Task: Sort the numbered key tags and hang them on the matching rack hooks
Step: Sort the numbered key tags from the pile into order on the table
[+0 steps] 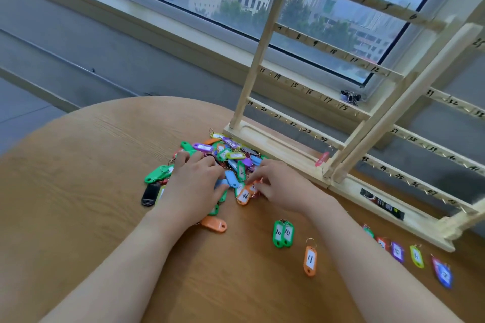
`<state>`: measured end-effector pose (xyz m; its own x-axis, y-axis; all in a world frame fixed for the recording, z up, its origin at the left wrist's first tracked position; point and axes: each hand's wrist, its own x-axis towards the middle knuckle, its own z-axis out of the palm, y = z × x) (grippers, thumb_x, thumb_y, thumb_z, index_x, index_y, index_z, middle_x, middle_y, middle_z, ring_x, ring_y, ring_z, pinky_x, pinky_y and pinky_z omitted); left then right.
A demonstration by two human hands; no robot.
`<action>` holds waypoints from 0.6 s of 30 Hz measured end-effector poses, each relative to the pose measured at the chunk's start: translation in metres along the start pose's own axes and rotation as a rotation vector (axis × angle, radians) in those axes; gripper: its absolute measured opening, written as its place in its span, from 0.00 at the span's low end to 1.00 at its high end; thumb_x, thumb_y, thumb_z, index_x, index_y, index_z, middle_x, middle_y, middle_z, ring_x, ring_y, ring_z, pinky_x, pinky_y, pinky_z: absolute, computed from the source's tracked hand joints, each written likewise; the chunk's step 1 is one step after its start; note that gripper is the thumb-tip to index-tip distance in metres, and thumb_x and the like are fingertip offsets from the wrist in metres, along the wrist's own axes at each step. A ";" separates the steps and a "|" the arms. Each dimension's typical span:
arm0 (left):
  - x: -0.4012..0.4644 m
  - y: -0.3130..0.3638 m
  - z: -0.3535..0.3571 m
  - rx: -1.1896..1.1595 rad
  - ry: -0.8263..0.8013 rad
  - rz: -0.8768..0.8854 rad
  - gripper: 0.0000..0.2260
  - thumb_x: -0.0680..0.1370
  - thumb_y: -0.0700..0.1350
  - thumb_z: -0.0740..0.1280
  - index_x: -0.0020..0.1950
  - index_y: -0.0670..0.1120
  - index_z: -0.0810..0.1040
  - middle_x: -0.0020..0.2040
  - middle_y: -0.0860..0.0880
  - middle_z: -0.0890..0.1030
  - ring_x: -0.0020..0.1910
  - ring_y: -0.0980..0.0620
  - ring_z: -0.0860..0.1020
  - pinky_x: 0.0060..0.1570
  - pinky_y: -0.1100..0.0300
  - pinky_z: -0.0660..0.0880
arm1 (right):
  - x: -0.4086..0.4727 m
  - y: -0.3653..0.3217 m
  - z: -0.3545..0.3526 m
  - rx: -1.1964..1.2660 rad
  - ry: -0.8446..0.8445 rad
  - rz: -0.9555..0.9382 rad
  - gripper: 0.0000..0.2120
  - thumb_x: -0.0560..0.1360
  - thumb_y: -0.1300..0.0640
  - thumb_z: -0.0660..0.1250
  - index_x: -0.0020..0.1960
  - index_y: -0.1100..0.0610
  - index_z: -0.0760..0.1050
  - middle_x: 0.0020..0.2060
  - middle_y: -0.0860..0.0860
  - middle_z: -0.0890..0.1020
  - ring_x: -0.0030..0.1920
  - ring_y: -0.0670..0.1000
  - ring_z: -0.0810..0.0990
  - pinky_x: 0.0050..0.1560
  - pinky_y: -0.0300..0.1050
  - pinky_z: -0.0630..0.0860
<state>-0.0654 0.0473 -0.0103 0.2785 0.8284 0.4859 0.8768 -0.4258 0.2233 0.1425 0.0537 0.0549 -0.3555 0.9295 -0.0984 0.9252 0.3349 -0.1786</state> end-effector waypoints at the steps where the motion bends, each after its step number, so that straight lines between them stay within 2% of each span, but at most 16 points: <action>1: 0.000 0.000 0.000 0.004 0.009 -0.001 0.04 0.74 0.53 0.74 0.42 0.54 0.83 0.41 0.54 0.80 0.46 0.47 0.76 0.53 0.49 0.59 | -0.001 0.000 0.000 -0.004 -0.004 -0.002 0.11 0.80 0.58 0.67 0.58 0.48 0.83 0.50 0.45 0.73 0.48 0.45 0.72 0.51 0.41 0.67; 4: 0.001 0.000 0.004 0.027 0.073 -0.012 0.05 0.73 0.47 0.76 0.39 0.51 0.83 0.38 0.52 0.80 0.41 0.46 0.76 0.50 0.49 0.60 | -0.002 -0.001 -0.001 -0.038 -0.013 -0.001 0.10 0.80 0.57 0.67 0.57 0.46 0.83 0.51 0.45 0.74 0.48 0.45 0.72 0.51 0.42 0.69; 7: 0.000 0.001 0.003 -0.010 0.151 -0.028 0.07 0.78 0.47 0.70 0.39 0.50 0.82 0.39 0.53 0.79 0.43 0.46 0.76 0.49 0.49 0.61 | -0.004 -0.005 -0.005 -0.028 -0.026 0.010 0.08 0.80 0.56 0.67 0.55 0.47 0.82 0.52 0.45 0.74 0.51 0.47 0.74 0.53 0.46 0.73; 9: 0.000 0.004 -0.004 -0.133 0.160 -0.075 0.12 0.79 0.51 0.62 0.41 0.50 0.82 0.41 0.54 0.79 0.44 0.48 0.75 0.48 0.52 0.60 | -0.007 -0.007 -0.008 -0.002 -0.029 0.019 0.09 0.81 0.58 0.66 0.56 0.49 0.83 0.54 0.46 0.74 0.53 0.47 0.75 0.56 0.48 0.74; 12: 0.002 0.008 -0.009 -0.414 0.127 -0.147 0.12 0.80 0.54 0.59 0.41 0.53 0.78 0.38 0.56 0.78 0.44 0.51 0.74 0.46 0.55 0.56 | -0.010 -0.007 -0.009 0.010 -0.065 0.026 0.13 0.81 0.62 0.64 0.59 0.49 0.82 0.57 0.46 0.76 0.56 0.48 0.76 0.60 0.48 0.74; 14: 0.002 0.010 -0.011 -0.592 0.104 -0.173 0.13 0.80 0.56 0.58 0.40 0.53 0.76 0.33 0.54 0.77 0.39 0.51 0.74 0.46 0.54 0.61 | -0.010 -0.007 -0.009 -0.013 -0.092 0.020 0.15 0.78 0.61 0.68 0.62 0.47 0.81 0.60 0.46 0.77 0.59 0.49 0.76 0.62 0.49 0.74; 16: 0.001 0.012 -0.012 -0.730 0.089 -0.189 0.15 0.83 0.53 0.60 0.39 0.49 0.76 0.29 0.50 0.75 0.32 0.48 0.73 0.39 0.53 0.65 | -0.010 -0.008 -0.008 -0.045 -0.088 0.023 0.16 0.77 0.57 0.71 0.63 0.47 0.79 0.60 0.46 0.77 0.57 0.48 0.76 0.61 0.48 0.75; 18: 0.001 0.013 -0.013 -0.814 0.048 -0.207 0.14 0.84 0.49 0.61 0.40 0.48 0.76 0.30 0.46 0.75 0.30 0.46 0.72 0.35 0.53 0.66 | -0.012 -0.010 -0.009 -0.069 -0.057 0.027 0.14 0.77 0.55 0.72 0.62 0.48 0.79 0.56 0.44 0.78 0.53 0.46 0.75 0.57 0.47 0.76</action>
<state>-0.0588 0.0381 0.0038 0.1102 0.9103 0.3990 0.3471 -0.4114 0.8428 0.1383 0.0400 0.0667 -0.3357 0.9286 -0.1581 0.9407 0.3218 -0.1075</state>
